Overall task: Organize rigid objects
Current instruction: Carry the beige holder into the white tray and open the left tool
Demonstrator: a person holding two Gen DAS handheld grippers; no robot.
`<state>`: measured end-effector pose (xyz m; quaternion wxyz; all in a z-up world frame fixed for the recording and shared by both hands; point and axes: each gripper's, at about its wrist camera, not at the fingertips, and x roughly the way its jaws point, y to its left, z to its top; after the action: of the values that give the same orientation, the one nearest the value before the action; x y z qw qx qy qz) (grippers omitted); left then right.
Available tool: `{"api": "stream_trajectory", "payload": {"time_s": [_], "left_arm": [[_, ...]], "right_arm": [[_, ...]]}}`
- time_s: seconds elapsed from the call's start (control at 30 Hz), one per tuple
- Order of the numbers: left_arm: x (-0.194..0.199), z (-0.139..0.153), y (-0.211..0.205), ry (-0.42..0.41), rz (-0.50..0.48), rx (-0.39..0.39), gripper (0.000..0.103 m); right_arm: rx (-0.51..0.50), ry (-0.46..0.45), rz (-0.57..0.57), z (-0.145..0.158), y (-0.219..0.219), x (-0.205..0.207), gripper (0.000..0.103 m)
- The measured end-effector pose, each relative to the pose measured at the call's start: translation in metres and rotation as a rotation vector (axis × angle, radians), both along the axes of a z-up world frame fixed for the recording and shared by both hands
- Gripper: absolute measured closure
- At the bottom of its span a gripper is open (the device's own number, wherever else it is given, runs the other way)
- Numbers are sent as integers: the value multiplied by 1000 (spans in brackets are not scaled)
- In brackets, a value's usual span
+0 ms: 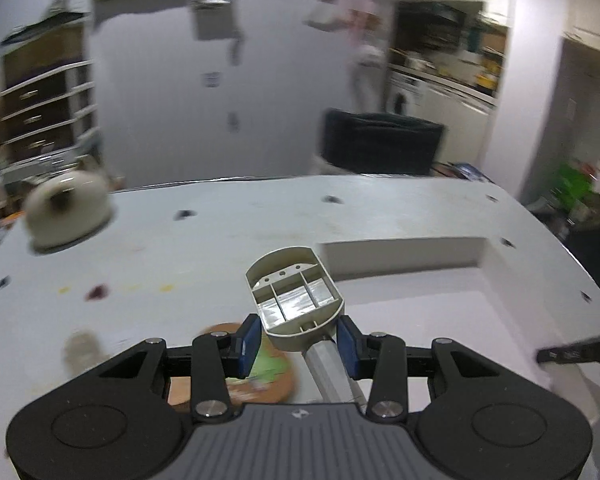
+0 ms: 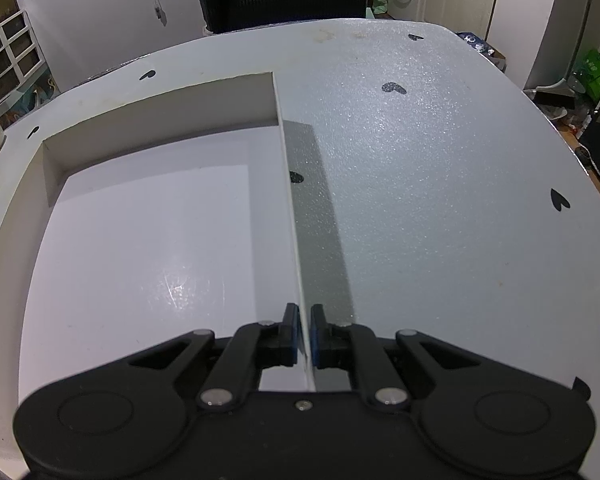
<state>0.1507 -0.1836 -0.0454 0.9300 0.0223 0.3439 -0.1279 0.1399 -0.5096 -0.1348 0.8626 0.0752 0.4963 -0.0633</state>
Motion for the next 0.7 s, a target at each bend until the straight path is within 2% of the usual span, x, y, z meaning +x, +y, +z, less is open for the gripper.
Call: {"api": "stream_trajectory", "payload": {"time_s": [0.17,0.37,0.7], "left_arm": [[12,-12,-45,48,-109,10,61],[25,-41,-79,130,-164,71,61],[40,-70,-92,154,-183,205,61]], "right_arm": [[-16,10,6,1,3,2,96],[-8,13,12,1,2,4,96],[-5,19,27,0,2,5,97]]}}
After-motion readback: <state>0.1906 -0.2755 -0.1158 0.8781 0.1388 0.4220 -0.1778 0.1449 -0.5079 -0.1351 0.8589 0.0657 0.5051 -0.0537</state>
